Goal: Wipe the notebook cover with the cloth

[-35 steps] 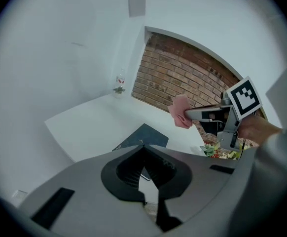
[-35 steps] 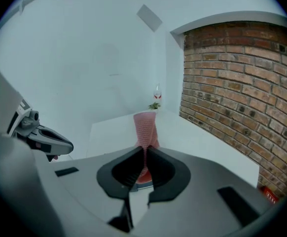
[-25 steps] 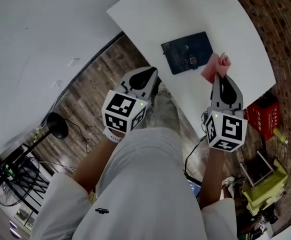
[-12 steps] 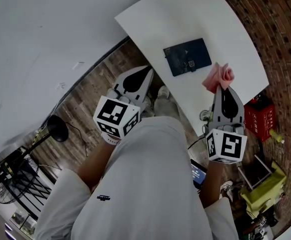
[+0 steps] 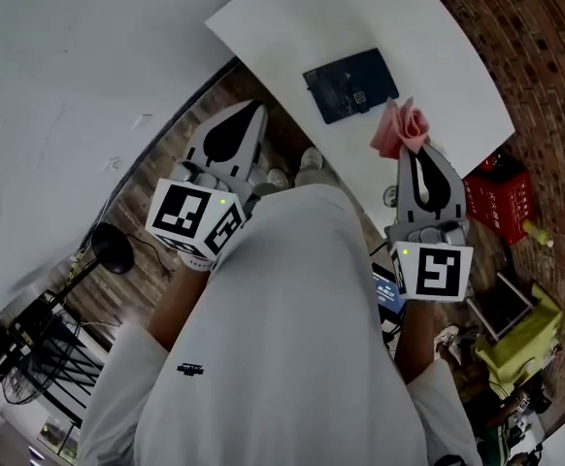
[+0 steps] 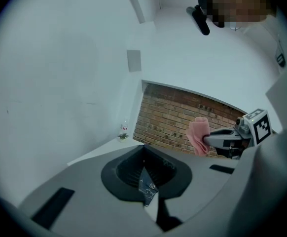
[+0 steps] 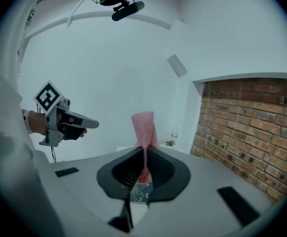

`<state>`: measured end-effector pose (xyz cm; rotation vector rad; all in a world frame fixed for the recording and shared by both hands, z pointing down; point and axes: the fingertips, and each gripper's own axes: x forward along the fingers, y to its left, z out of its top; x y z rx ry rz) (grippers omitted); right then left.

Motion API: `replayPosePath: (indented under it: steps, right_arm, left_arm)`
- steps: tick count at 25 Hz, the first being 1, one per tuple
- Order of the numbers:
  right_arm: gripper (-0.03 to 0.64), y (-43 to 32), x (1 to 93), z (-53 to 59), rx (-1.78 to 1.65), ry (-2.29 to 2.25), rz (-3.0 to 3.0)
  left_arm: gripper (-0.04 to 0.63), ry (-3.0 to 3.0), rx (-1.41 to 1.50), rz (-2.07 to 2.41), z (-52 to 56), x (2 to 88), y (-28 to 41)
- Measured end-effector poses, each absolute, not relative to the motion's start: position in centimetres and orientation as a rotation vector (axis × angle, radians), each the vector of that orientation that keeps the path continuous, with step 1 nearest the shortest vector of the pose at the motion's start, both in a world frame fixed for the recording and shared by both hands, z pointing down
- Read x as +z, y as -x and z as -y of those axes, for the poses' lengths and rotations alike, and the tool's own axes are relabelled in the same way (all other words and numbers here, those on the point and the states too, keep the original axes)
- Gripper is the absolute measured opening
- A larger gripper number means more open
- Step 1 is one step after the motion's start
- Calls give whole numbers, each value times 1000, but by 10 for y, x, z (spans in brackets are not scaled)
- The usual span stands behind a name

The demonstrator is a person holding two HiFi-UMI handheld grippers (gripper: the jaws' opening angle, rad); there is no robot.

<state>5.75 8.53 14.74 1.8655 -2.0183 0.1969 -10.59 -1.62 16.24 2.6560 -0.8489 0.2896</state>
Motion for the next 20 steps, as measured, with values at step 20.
replayPosePath:
  steps: [20]
  right_arm:
    - [28,-44,149,-102,276,-1910,2043]
  left_arm:
    - [18,-2601,257,767,-13,164,104]
